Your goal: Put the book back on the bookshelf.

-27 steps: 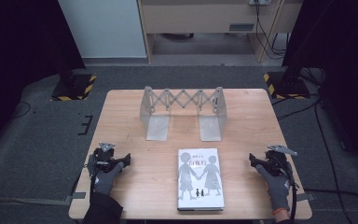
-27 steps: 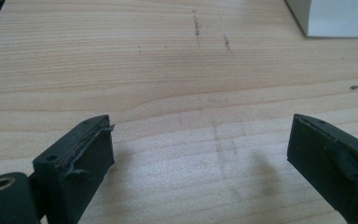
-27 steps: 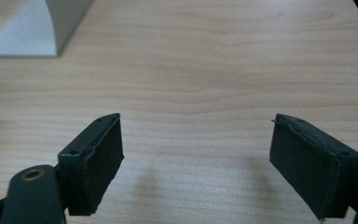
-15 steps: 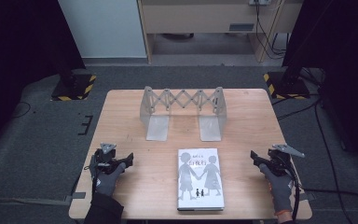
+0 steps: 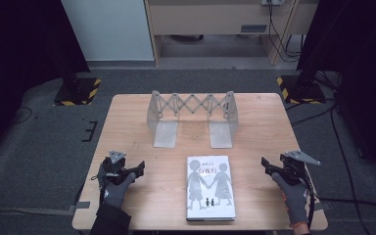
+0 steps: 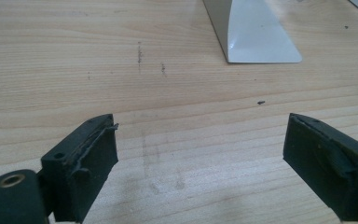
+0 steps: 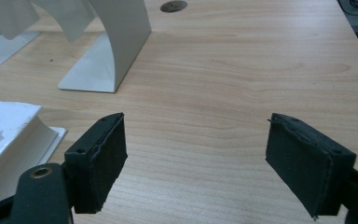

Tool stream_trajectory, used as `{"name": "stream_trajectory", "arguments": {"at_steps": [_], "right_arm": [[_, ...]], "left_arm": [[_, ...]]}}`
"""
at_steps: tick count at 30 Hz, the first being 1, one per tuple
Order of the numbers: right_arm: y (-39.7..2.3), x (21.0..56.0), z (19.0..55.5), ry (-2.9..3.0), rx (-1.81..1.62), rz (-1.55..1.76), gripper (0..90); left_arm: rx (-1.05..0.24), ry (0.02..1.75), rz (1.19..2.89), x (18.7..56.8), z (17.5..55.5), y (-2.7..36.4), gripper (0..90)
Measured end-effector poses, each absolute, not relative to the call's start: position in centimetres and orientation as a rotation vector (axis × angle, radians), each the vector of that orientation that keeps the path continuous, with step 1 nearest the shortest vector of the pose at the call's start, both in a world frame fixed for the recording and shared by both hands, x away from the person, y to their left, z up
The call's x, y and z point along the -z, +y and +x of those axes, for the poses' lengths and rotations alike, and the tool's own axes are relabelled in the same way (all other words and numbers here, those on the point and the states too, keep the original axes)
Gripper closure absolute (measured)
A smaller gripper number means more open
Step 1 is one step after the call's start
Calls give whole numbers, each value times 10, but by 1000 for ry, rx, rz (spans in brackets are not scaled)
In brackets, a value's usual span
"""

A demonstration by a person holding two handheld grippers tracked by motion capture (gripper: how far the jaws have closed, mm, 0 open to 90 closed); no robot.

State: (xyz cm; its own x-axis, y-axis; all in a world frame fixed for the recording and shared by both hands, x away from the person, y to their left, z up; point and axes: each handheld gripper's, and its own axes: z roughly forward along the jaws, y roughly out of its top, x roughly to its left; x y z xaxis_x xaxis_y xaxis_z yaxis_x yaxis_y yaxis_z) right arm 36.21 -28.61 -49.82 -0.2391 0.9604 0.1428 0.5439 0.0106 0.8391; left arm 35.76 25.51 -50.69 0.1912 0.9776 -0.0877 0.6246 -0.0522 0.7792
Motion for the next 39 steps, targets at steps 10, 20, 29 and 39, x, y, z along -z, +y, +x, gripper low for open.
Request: {"name": "stream_trajectory", "arguments": {"at_steps": [10,20,29,39], "right_arm": [[-275,482,357,1815,-1200,1467,189],[-261,468,352,1811,-1252,1409,189],[-251,465,353,1845,-1264,1383,186],[-234,461,353,1880,-1293,1347,187]], "left_arm": [[-621,1455,1779,501,352,242,104],[-601,1393,1778,493,345,225,107],[-592,1359,1779,489,342,215,104],[-571,1296,1786,484,341,199,101]]}}
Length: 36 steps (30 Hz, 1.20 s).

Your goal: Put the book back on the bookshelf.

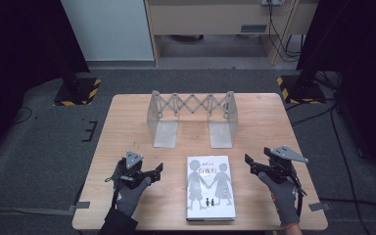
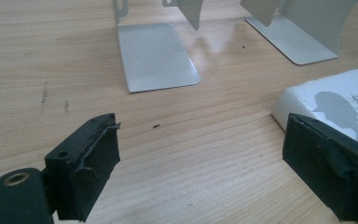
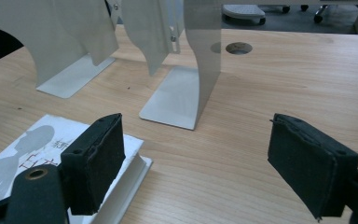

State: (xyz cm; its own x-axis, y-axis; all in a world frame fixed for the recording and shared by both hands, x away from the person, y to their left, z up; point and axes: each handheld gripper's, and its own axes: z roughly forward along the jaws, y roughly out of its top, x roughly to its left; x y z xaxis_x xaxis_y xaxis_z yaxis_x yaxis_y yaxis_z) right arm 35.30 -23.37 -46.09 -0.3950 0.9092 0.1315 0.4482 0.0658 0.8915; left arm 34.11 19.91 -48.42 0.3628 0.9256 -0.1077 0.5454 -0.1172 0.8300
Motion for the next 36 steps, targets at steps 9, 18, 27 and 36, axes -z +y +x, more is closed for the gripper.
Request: {"name": "stream_trajectory", "arguments": {"at_steps": [9,18,27,36], "right_arm": [[-219,464,353,1922,-1288,1317,191],[-207,471,352,1989,-1279,1308,206],[-202,480,349,2022,-1296,1310,228],[-188,496,346,2110,-1278,1302,244]], "left_arm": [[-543,1217,1819,483,337,178,99],[-520,1166,1872,487,333,159,94],[-495,1121,1915,492,329,142,94],[-466,1071,1974,500,327,126,95]]}}
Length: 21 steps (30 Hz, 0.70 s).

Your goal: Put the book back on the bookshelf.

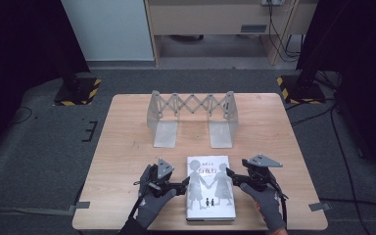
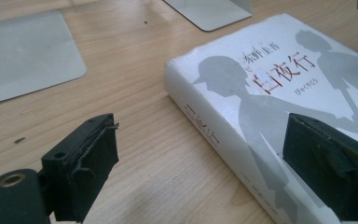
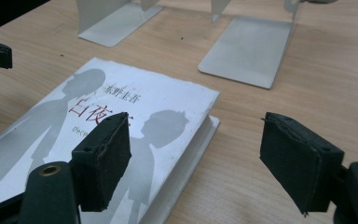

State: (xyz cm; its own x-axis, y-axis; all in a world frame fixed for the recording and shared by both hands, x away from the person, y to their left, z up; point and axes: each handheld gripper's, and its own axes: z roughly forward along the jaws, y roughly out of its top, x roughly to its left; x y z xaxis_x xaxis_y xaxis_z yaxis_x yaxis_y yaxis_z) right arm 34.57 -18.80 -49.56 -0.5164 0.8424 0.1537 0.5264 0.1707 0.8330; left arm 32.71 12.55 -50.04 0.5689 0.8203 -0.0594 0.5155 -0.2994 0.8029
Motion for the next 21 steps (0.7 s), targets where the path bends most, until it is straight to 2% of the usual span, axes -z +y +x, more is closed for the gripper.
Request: {"name": "stream_trajectory", "arguments": {"at_steps": [12,21], "right_arm": [[-174,509,342,2184,-1286,1297,269],[-168,513,340,2213,-1279,1287,275]], "left_arm": [[-423,1052,2005,511,328,113,90],[-415,990,1999,515,329,108,34]]}}
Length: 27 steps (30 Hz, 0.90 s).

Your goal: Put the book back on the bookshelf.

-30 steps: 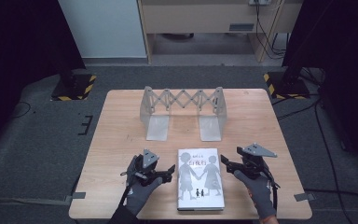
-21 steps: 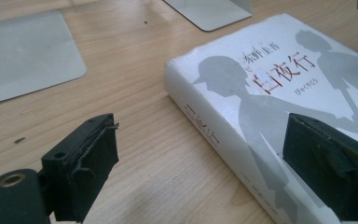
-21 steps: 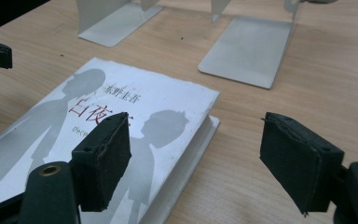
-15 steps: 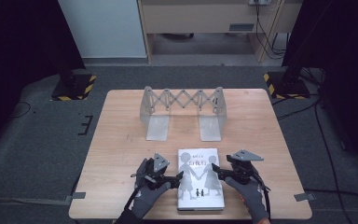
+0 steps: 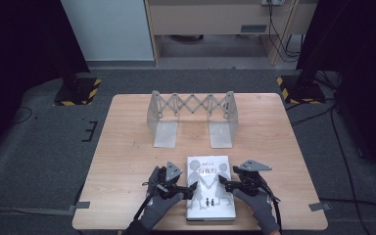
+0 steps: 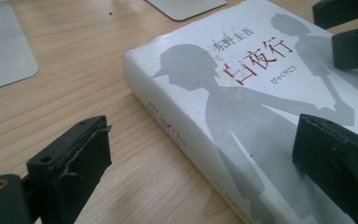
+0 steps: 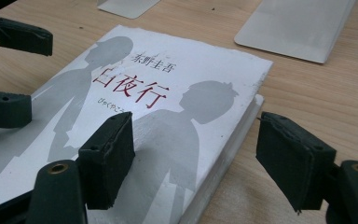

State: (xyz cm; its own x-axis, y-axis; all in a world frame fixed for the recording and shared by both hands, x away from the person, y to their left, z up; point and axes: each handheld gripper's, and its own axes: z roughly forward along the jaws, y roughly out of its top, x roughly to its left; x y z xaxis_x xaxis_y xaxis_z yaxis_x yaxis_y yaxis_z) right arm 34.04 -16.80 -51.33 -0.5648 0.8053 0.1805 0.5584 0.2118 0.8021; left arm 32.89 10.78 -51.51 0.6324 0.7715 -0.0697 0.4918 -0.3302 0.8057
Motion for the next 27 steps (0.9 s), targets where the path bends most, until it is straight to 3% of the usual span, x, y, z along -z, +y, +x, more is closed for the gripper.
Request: {"name": "stream_trajectory", "arguments": {"at_steps": [17,27], "right_arm": [[-163,518,343,2220,-1326,1306,259],[-162,522,347,2233,-1355,1326,199]], "left_arm": [[-324,975,2001,519,331,100,0],[-303,957,1990,520,329,99,7]]}}
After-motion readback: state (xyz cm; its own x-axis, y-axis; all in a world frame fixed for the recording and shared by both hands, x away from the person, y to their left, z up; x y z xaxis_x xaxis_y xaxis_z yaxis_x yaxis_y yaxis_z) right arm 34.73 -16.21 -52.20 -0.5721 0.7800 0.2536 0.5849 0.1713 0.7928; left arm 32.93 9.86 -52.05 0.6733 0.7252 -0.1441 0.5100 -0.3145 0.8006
